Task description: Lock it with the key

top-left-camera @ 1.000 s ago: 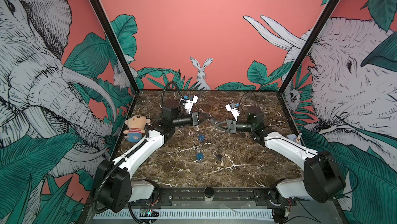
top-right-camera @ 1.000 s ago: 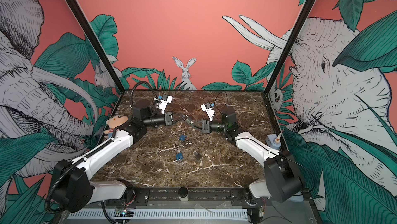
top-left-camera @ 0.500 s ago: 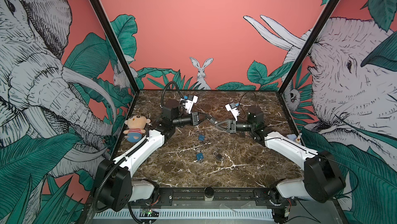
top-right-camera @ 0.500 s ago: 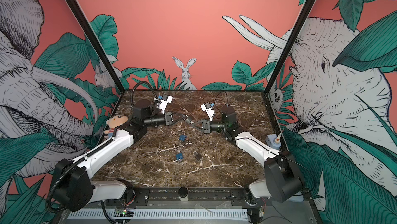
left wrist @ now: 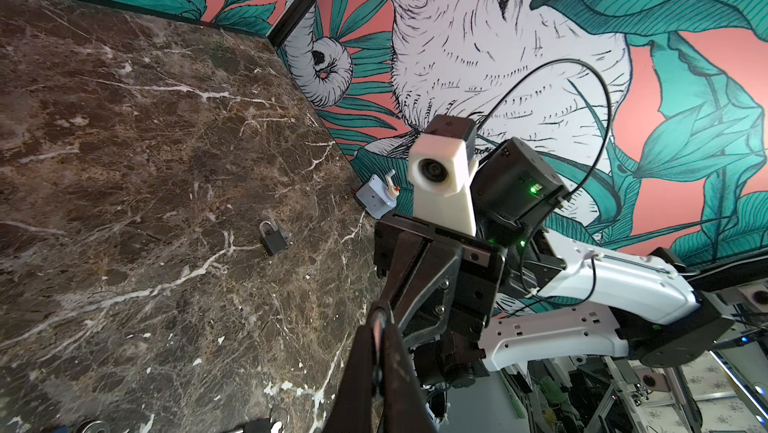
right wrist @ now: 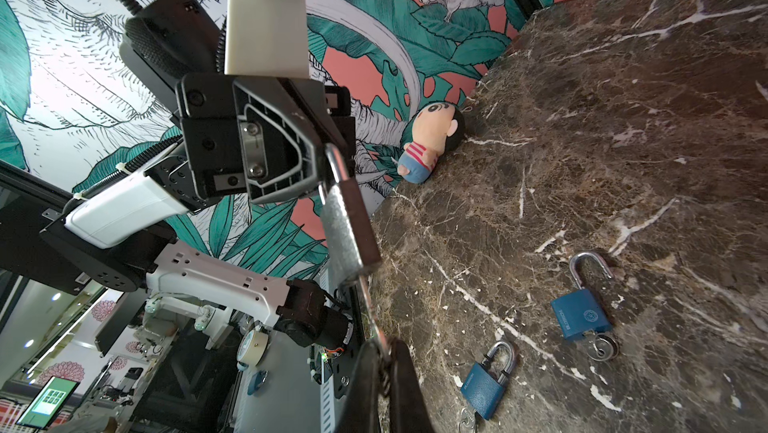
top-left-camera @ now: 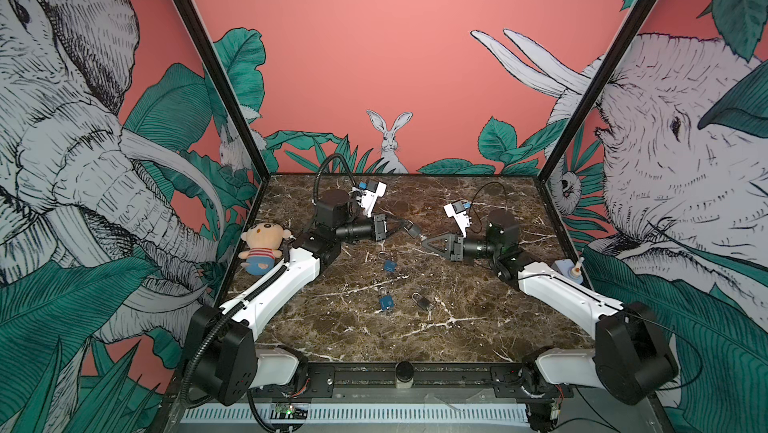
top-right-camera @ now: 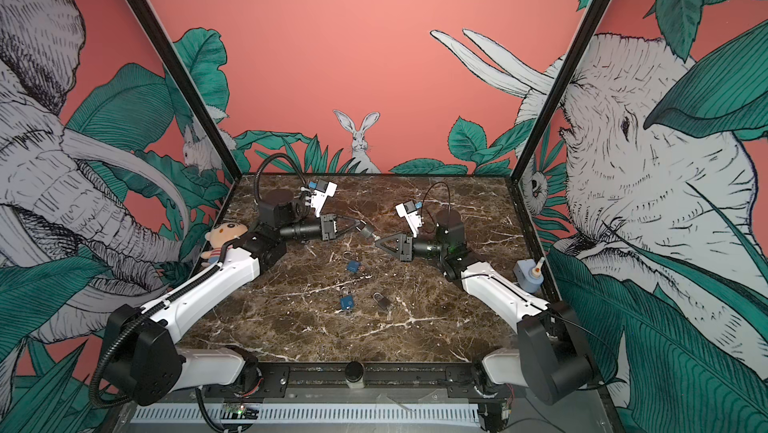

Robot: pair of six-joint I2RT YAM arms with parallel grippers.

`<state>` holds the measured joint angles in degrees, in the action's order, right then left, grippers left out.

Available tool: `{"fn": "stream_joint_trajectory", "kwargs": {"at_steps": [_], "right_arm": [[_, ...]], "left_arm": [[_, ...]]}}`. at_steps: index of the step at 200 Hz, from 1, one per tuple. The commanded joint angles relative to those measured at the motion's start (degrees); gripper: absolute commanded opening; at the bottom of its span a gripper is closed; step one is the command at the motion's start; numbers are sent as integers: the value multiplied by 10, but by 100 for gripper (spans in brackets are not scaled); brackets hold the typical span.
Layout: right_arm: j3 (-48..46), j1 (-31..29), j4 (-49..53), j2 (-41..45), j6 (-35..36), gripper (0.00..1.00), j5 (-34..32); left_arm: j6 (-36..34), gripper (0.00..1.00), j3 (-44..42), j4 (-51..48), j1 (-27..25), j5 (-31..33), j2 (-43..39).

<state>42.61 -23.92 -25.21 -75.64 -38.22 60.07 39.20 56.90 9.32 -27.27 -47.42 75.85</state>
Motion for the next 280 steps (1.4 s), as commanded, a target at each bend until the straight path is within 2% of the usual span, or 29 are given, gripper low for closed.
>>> {"fn": "stream_joint_trajectory", "kwargs": {"at_steps": [1,52,84,108,121,136,169,195,222,249,280], "right_arm": [[-16,11,9,11,0,0,6],[-39,33,8,25,-4,0,-3],[-68,67,19,63,-9,0,-37],[-72,96,115,110,30,0,-95],[-65,109,173,130,59,0,-130],[-61,126,201,142,67,0,-139],[-81,170,121,155,-7,0,-98],[-77,201,130,159,-12,0,-96],[-82,216,114,164,-26,0,-96],[-73,217,162,160,7,0,-114],[-72,217,163,152,18,0,-115]], "left_arm": [[1,0,32,40,19,19,-12],[-8,0,40,26,23,19,-8],[-18,0,55,9,25,15,7],[-52,0,84,-52,25,17,39],[-81,0,107,-96,17,15,70],[-110,0,136,-131,-3,15,110],[-145,0,212,-185,-49,8,226],[-166,0,290,-242,-81,25,324],[-184,0,365,-296,-86,23,412],[-184,0,415,-315,-89,24,473],[-185,0,482,-347,-90,47,533]]}}
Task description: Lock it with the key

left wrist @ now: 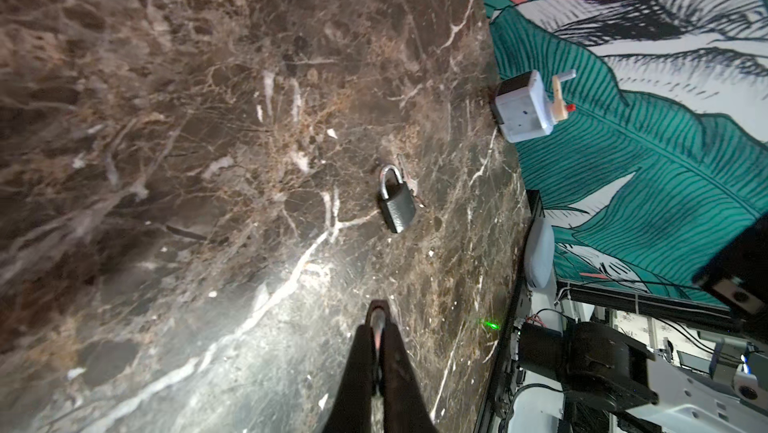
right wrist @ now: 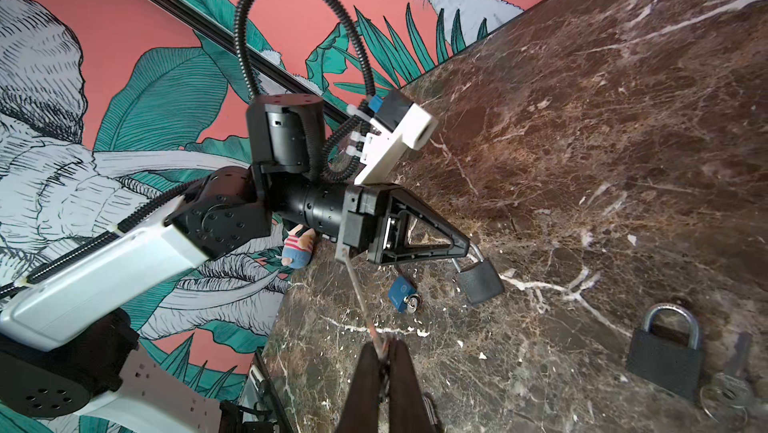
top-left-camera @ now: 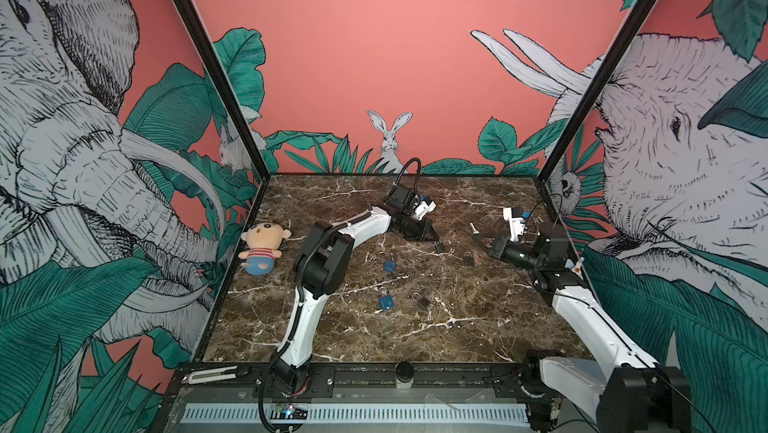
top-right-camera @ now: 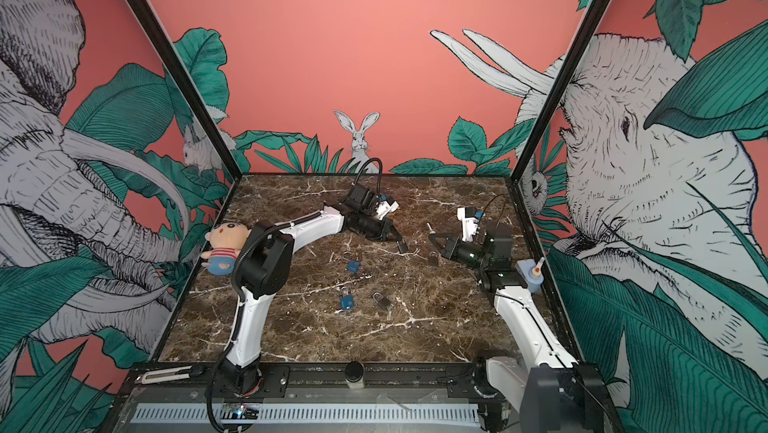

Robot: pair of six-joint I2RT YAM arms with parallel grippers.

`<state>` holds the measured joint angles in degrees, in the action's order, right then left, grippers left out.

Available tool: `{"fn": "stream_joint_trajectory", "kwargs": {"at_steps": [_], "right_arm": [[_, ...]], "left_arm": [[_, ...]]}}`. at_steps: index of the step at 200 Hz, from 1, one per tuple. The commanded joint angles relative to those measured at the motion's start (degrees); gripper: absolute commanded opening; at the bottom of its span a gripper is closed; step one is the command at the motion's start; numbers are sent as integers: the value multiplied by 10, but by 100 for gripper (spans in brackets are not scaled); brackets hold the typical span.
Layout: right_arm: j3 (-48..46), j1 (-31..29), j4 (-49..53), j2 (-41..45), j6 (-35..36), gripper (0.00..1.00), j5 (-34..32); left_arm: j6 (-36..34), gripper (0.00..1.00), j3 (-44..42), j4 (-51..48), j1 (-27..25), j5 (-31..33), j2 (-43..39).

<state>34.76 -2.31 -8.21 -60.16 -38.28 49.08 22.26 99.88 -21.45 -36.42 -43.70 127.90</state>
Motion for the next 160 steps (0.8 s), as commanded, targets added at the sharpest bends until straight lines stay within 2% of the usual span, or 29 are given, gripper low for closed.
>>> {"fn": "stream_joint_trajectory", "kwargs": {"at_steps": [1,48,103,160], "right_arm": [[6,2,-7,-3,19,0,-5],[8,0,-8,-18,22,0,-4],[18,-18,-15,-48,19,0,-21],[38,-67,-4,-103,32,0,-81]], "left_arm": [[-15,0,55,-40,1,10,14],[-3,0,144,-77,0,8,92],[49,0,155,-24,0,-9,127],[46,0,157,-31,-1,11,134]]}}
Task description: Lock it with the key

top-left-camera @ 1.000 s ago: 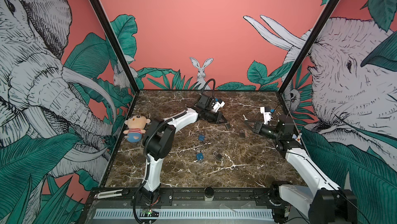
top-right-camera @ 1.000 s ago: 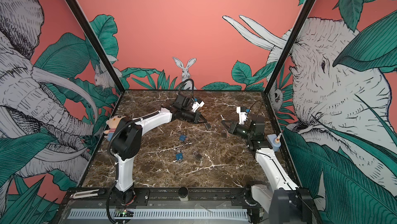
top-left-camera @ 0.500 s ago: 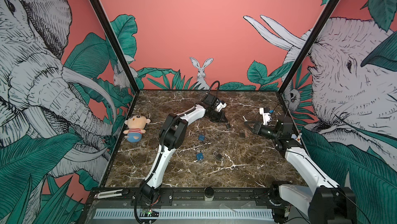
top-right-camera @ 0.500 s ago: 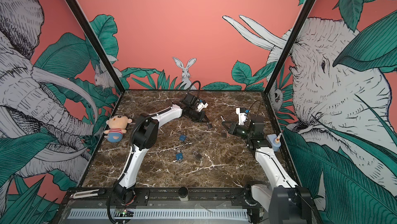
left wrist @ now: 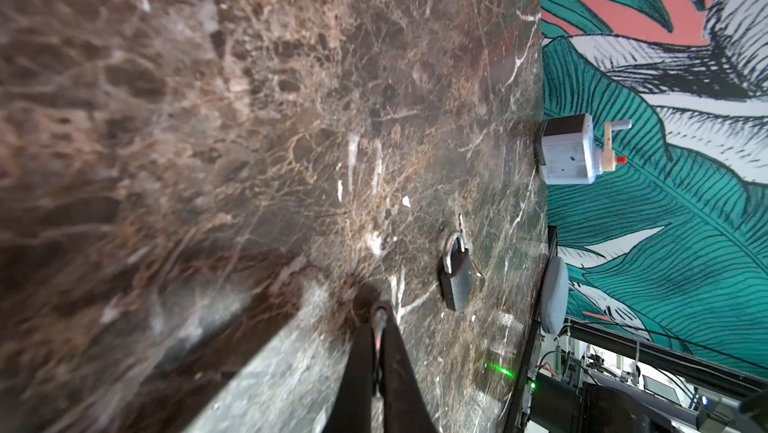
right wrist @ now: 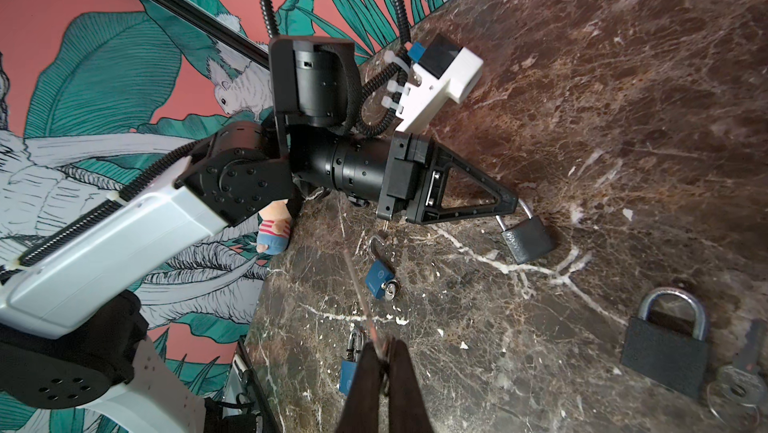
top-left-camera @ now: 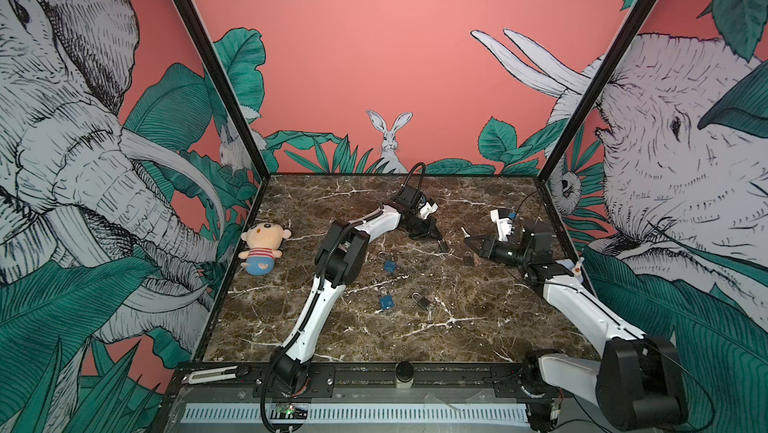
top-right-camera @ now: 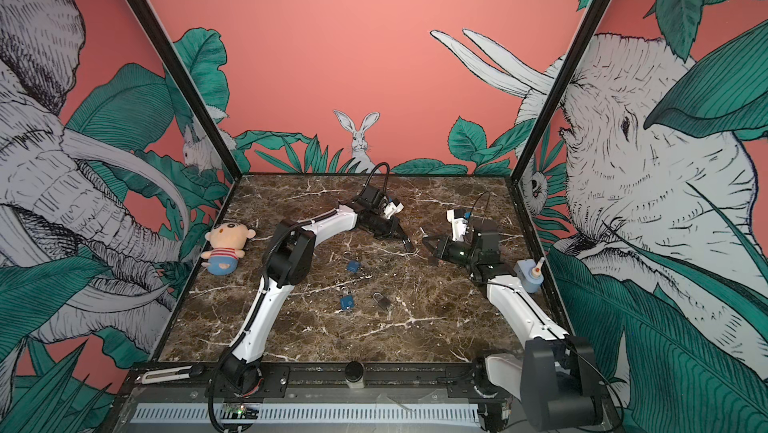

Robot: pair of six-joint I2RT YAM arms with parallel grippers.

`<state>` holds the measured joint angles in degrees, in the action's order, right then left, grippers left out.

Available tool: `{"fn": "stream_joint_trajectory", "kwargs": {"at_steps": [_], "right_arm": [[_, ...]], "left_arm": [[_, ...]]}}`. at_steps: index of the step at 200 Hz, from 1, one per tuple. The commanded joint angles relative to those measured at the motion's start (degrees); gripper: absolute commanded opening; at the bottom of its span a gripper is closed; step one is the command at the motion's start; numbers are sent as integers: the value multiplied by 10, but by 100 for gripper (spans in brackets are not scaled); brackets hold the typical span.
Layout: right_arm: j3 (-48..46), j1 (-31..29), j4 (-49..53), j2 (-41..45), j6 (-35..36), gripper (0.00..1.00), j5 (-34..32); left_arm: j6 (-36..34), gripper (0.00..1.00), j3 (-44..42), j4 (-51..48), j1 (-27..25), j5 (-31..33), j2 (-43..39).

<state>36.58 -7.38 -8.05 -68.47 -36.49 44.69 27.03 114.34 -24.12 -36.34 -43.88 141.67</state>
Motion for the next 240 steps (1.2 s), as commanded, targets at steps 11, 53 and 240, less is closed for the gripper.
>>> {"fn": "stream_joint_trajectory", "kwargs": {"at_steps": [11,53,240], "right_arm": [[26,-22,-2,-35,13,0,-52],[49,-26,15,-70,14,0,-97],[169,-88,75,-304,44,0,-246]], "left_arm": [[-8,8,12,-10,-2,22,-7],[-19,26,-18,-3,2,81,-39],[74,26,-383,239,103,35,-384]]}}
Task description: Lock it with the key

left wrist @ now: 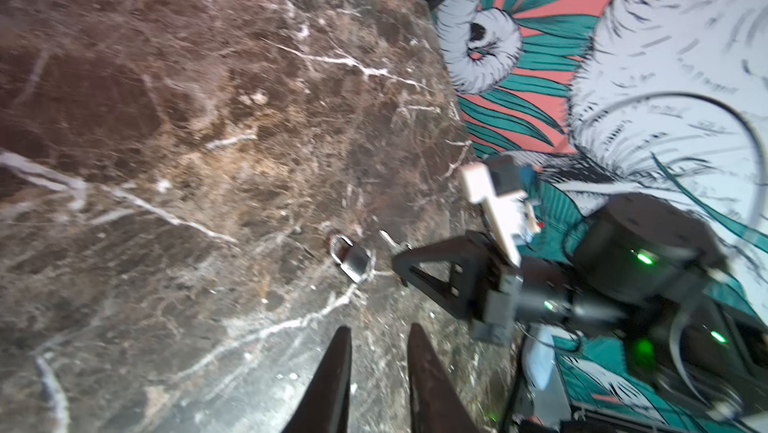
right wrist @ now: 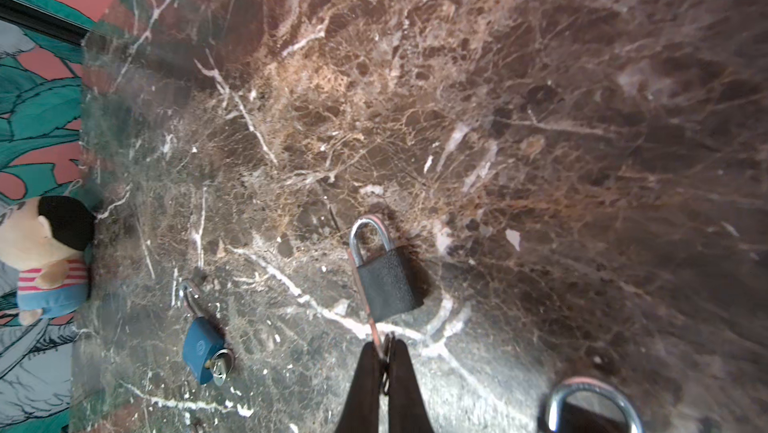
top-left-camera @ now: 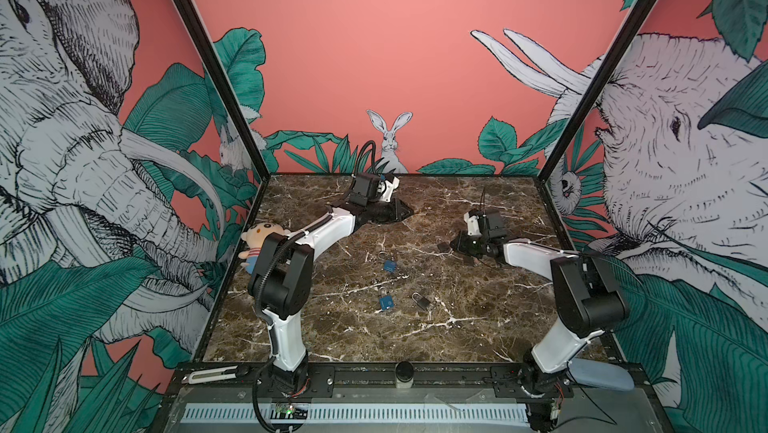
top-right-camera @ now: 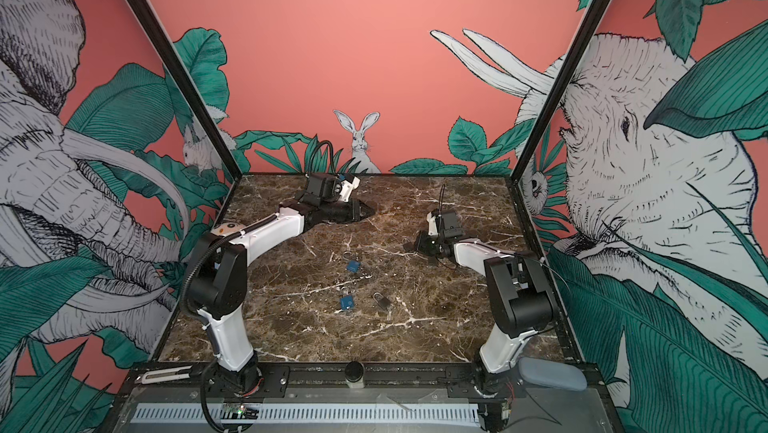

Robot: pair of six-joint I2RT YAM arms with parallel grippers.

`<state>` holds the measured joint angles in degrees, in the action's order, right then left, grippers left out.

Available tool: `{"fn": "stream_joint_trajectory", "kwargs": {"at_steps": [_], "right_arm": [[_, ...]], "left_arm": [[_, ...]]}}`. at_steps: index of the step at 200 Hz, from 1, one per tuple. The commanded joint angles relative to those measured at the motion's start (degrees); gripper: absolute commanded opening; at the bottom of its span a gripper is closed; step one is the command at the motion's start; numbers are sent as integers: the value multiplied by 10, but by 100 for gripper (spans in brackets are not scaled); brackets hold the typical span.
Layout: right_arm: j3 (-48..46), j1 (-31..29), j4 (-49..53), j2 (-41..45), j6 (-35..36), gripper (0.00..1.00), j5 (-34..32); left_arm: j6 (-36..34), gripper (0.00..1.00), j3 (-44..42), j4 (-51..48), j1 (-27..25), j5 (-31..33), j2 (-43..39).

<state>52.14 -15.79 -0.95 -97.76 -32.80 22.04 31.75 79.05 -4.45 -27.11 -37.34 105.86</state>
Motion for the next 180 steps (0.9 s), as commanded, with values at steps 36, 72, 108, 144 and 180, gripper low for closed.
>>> {"fn": "stream_joint_trajectory", "kwargs": {"at_steps": [36,72,108,144,180], "right_arm": [[16,-5,4,-30,6,4,-16],[23,-5,8,-44,7,8,-17],[28,-5,8,-52,8,10,-20],[39,-6,12,-61,10,15,-21],[45,-6,15,-64,10,20,-21]], "left_arm": [[43,27,-42,64,14,-45,-28],[54,27,-48,80,17,-54,-26],[54,27,-59,80,21,-59,-28],[55,27,-65,79,22,-59,-35],[54,27,-68,81,25,-60,-36]]}}
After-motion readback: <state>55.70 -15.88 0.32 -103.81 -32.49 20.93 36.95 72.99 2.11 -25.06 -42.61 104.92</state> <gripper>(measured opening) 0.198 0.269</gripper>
